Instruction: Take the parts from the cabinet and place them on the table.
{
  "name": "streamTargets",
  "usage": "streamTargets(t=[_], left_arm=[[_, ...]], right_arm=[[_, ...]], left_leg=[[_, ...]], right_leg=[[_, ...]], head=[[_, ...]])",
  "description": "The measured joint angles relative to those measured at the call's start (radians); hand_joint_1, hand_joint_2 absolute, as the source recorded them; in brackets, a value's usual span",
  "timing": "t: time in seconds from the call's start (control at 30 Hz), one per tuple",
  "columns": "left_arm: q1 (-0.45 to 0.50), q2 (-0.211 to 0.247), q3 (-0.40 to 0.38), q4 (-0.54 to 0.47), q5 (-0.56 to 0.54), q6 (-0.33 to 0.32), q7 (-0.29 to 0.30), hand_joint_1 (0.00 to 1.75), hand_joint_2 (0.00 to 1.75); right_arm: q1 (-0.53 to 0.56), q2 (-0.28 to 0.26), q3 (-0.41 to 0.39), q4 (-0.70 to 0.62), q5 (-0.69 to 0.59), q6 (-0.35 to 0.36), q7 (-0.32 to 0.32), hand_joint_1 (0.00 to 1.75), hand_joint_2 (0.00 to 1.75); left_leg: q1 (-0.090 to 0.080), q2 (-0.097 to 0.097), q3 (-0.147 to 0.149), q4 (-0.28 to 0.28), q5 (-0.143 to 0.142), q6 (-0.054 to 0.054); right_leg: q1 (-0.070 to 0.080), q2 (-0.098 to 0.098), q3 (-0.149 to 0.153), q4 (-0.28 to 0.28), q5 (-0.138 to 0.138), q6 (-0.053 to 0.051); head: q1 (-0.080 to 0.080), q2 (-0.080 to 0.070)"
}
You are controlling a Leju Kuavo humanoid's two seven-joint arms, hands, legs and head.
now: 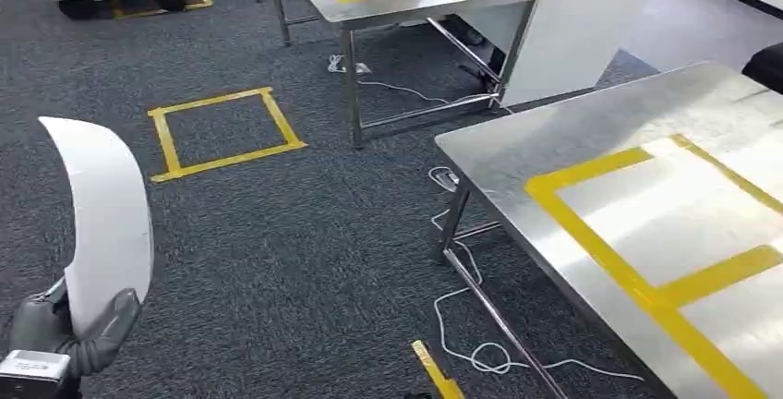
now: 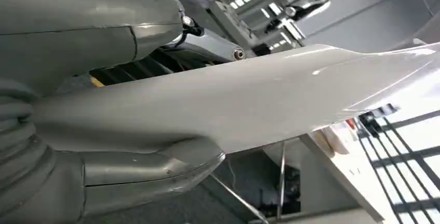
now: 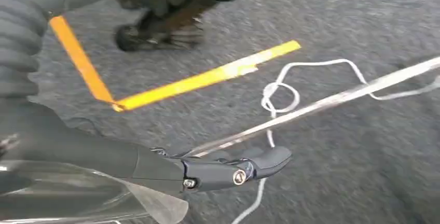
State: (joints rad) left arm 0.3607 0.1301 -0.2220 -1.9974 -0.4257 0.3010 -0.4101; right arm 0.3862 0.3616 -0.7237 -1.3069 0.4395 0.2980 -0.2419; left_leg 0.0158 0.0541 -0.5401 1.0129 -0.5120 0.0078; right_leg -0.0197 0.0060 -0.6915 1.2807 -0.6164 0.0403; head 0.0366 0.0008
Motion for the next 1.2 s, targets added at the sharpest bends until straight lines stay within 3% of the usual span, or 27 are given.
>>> streamTargets(t=[0.03, 0.07, 0.1, 0.13, 0.23, 0.27, 0.33, 0.4, 0.43, 0.47, 0.53, 0.57, 0.6, 0.63, 0.73, 0.77, 0.8, 0.83, 0.9, 0.93, 0.97, 1.03, 1.07, 1.1, 1.13, 1.17, 1.2], left_arm=[[-0.003, -0.002, 0.000, 0.000, -0.002, -0.003, -0.001, 1.75, 1.75], [-0.006, -0.004, 0.001, 0.000, -0.002, -0.006, -0.002, 1.75, 1.75], [-0.008, -0.006, 0.003, 0.000, -0.002, -0.007, -0.003, 1.75, 1.75], [-0.008, -0.008, 0.005, 0.000, -0.002, -0.008, -0.003, 1.75, 1.75], [-0.016, -0.010, 0.006, 0.001, -0.003, -0.010, -0.006, 1.75, 1.75], [-0.017, -0.011, 0.006, 0.001, -0.004, -0.010, -0.006, 1.75, 1.75], [-0.018, -0.011, 0.008, 0.001, -0.004, -0.010, -0.009, 1.75, 1.75], [-0.016, -0.011, 0.012, 0.003, -0.004, -0.011, -0.009, 1.75, 1.75], [-0.016, -0.011, 0.013, 0.004, -0.004, -0.011, -0.009, 1.75, 1.75], [-0.016, -0.011, 0.013, 0.006, -0.004, -0.010, -0.009, 1.75, 1.75], [-0.016, -0.011, 0.013, 0.006, -0.004, -0.011, -0.009, 1.75, 1.75], [-0.016, -0.011, 0.014, 0.006, -0.004, -0.011, -0.009, 1.75, 1.75], [-0.017, -0.011, 0.014, 0.006, -0.005, -0.011, -0.009, 1.75, 1.75], [-0.016, -0.011, 0.015, 0.006, -0.005, -0.013, -0.009, 1.75, 1.75], [-0.021, -0.011, 0.015, 0.006, -0.005, -0.015, -0.010, 1.75, 1.75], [-0.022, -0.011, 0.015, 0.006, -0.005, -0.016, -0.011, 1.75, 1.75], [-0.025, -0.012, 0.015, 0.006, -0.005, -0.017, -0.011, 1.75, 1.75], [-0.023, -0.013, 0.015, 0.006, -0.006, -0.017, -0.013, 1.75, 1.75], [-0.022, -0.016, 0.016, 0.007, -0.006, -0.018, -0.013, 1.75, 1.75], [-0.023, -0.016, 0.016, 0.007, -0.006, -0.018, -0.013, 1.75, 1.75], [-0.022, -0.017, 0.016, 0.008, -0.006, -0.018, -0.013, 1.75, 1.75], [-0.023, -0.017, 0.015, 0.010, -0.002, -0.017, -0.015, 1.75, 1.75], [-0.022, -0.017, 0.015, 0.011, 0.000, -0.016, -0.015, 1.75, 1.75], [-0.022, -0.017, 0.015, 0.012, 0.005, -0.014, -0.016, 1.75, 1.75], [-0.022, -0.017, 0.015, 0.012, 0.007, -0.011, -0.018, 1.75, 1.75], [-0.022, -0.016, 0.015, 0.013, 0.008, -0.009, -0.018, 1.75, 1.75], [-0.023, -0.016, 0.015, 0.014, 0.009, -0.007, -0.019, 1.75, 1.75]], right_arm=[[-0.009, 0.000, -0.012, 0.000, 0.006, 0.005, -0.013, 0.00, 1.75], [-0.018, 0.000, -0.020, 0.000, 0.010, 0.009, -0.019, 0.00, 1.75], [-0.027, -0.001, -0.025, 0.000, 0.011, 0.011, -0.022, 0.00, 1.75], [-0.036, -0.001, -0.029, 0.000, 0.012, 0.012, -0.024, 0.00, 1.75], [-0.039, -0.001, -0.042, 0.000, 0.011, 0.014, -0.031, 0.00, 1.75], [-0.040, -0.001, -0.046, 0.000, 0.010, 0.014, -0.032, 0.00, 1.75], [-0.049, -0.001, -0.050, 0.000, 0.009, 0.014, -0.033, 0.00, 1.75], [-0.052, -0.001, -0.052, 0.000, 0.009, 0.016, -0.033, 0.00, 1.75], [-0.054, -0.001, -0.051, 0.000, 0.009, 0.017, -0.034, 0.00, 1.75], [-0.055, -0.001, -0.052, 0.001, 0.009, 0.017, -0.033, 0.00, 1.75], [-0.056, -0.001, -0.054, 0.002, 0.009, 0.017, -0.034, 0.00, 1.75], [-0.057, -0.001, -0.054, 0.002, 0.010, 0.017, -0.034, 0.00, 1.75], [-0.059, -0.001, -0.054, 0.005, 0.011, 0.017, -0.035, 0.00, 1.75], [-0.064, -0.001, -0.055, 0.008, 0.013, 0.017, -0.035, 0.00, 1.75], [-0.068, -0.001, -0.067, 0.023, 0.019, 0.023, -0.037, 0.00, 1.75], [-0.072, -0.001, -0.077, 0.031, 0.020, 0.028, -0.037, 0.00, 1.75], [-0.075, -0.001, -0.088, 0.040, 0.021, 0.033, -0.038, 0.00, 1.75], [-0.084, -0.001, -0.098, 0.050, 0.021, 0.039, -0.038, 0.00, 1.75], [-0.097, -0.001, -0.117, 0.075, 0.021, 0.055, -0.033, 0.00, 1.75], [-0.101, -0.001, -0.125, 0.085, 0.019, 0.061, -0.030, 0.00, 1.75], [-0.104, -0.001, -0.138, 0.097, 0.017, 0.076, -0.012, 0.00, 1.75], [-0.111, -0.001, -0.162, 0.122, -0.001, 0.114, 0.041, 0.00, 1.75], [-0.112, -0.001, -0.174, 0.134, -0.010, 0.133, 0.061, 0.00, 1.75], [-0.115, -0.001, -0.185, 0.146, -0.016, 0.152, 0.081, 0.00, 1.75], [-0.122, -0.001, -0.191, 0.162, -0.017, 0.168, 0.097, 0.00, 1.75], [-0.124, -0.001, -0.199, 0.172, -0.016, 0.180, 0.109, 0.00, 1.75], [-0.123, -0.001, -0.209, 0.181, -0.017, 0.191, 0.115, 0.00, 1.75]], left_leg=[[-0.001, 0.009, 0.003, 0.000, 0.000, 0.000], [-0.001, 0.018, 0.005, 0.000, -0.001, -0.002], [-0.002, 0.027, 0.007, 0.001, -0.003, -0.005], [-0.009, 0.032, 0.007, 0.006, -0.006, -0.012], [-0.006, 0.051, 0.012, -0.003, 0.000, -0.026], [-0.005, 0.054, 0.013, -0.002, -0.006, -0.034], [0.001, -0.024, -0.013, 0.070, -0.062, -0.041], [0.000, -0.046, -0.088, 0.233, -0.135, -0.044], [0.000, -0.048, -0.118, 0.293, -0.150, -0.044], [0.000, -0.048, -0.129, 0.307, -0.139, -0.042], [0.000, -0.054, -0.093, 0.208, -0.053, -0.034], [-0.001, -0.069, -0.056, 0.117, -0.001, -0.028], [-0.001, -0.108, -0.029, 0.044, 0.035, -0.021], [0.001, -0.130, -0.019, 0.020, 0.027, -0.013], [-0.006, -0.107, -0.013, -0.001, 0.017, -0.009], [0.002, -0.094, -0.007, -0.017, 0.024, 0.000], [0.003, -0.080, -0.001, -0.028, 0.029, 0.003], [0.003, -0.071, 0.000, -0.031, 0.029, 0.010], [0.001, -0.045, -0.001, -0.030, 0.028, 0.012], [0.001, -0.031, -0.002, -0.030, 0.027, 0.012], [0.001, -0.020, -0.002, -0.029, 0.027, 0.011], [0.003, 0.000, 0.000, -0.029, 0.024, 0.007], [0.004, 0.010, 0.003, -0.027, 0.021, 0.002], [0.004, 0.019, 0.008, -0.025, 0.017, -0.005], [-0.004, 0.024, 0.009, -0.023, 0.013, -0.013], [-0.005, 0.031, 0.011, -0.020, 0.011, -0.019], [-0.006, 0.037, 0.012, -0.020, 0.013, -0.023]], right_leg=[[0.002, -0.005, 0.045, -0.078, 0.038, -0.004], [0.004, -0.023, 0.103, -0.175, 0.076, -0.009], [0.011, -0.068, 0.143, -0.251, 0.082, -0.014], [0.017, -0.069, 0.145, -0.261, 0.083, -0.020], [0.021, -0.045, 0.134, -0.261, 0.088, -0.033], [0.016, -0.036, 0.151, -0.270, 0.095, -0.042], [0.012, -0.021, 0.152, -0.274, 0.103, -0.053], [0.014, 0.000, 0.150, -0.274, 0.104, -0.057], [0.016, 0.012, 0.150, -0.274, 0.105, -0.057], [0.017, 0.026, 0.151, -0.274, 0.105, -0.057], [0.019, 0.052, 0.155, -0.274, 0.104, -0.057], [0.019, 0.065, 0.157, -0.274, 0.104, -0.057], [0.018, 0.075, 0.156, -0.274, 0.104, -0.056], [0.024, 0.086, 0.151, -0.268, 0.102, -0.051], [0.013, 0.114, 0.134, -0.276, 0.113, -0.032], [0.017, 0.117, 0.125, -0.276, 0.112, -0.025], [0.017, 0.071, 0.124, -0.266, 0.102, -0.023], [0.019, 0.034, 0.104, -0.229, 0.073, -0.020], [0.013, 0.007, 0.025, -0.073, -0.004, -0.011], [0.010, 0.005, -0.009, -0.005, -0.028, -0.005], [0.007, 0.004, -0.020, 0.019, -0.025, -0.001], [0.001, -0.004, 0.026, -0.067, 0.038, 0.006], [-0.002, -0.020, 0.079, -0.162, 0.082, 0.008], [-0.002, -0.057, 0.135, -0.258, 0.112, 0.009], [0.007, -0.085, 0.142, -0.277, 0.094, 0.003], [0.004, -0.067, 0.149, -0.278, 0.102, -0.008], [0.005, -0.059, 0.144, -0.275, 0.102, -0.013]], head=[[0.001, 0.000], [0.001, 0.000], [0.002, 0.000], [0.000, 0.000], [-0.001, 0.000], [0.000, 0.000], [-0.007, 0.000], [-0.007, 0.000], [-0.007, 0.000], [-0.007, 0.000], [-0.007, 0.000], [-0.007, 0.000], [-0.007, 0.000], [-0.006, 0.000], [-0.008, 0.000], [-0.005, 0.000], [-0.005, 0.000], [0.001, 0.000], [0.001, 0.000], [0.001, 0.000], [0.002, 0.000], [0.002, 0.000], [0.002, 0.000], [0.003, 0.000], [0.003, 0.000], [-0.002, 0.000], [-0.003, 0.000]])
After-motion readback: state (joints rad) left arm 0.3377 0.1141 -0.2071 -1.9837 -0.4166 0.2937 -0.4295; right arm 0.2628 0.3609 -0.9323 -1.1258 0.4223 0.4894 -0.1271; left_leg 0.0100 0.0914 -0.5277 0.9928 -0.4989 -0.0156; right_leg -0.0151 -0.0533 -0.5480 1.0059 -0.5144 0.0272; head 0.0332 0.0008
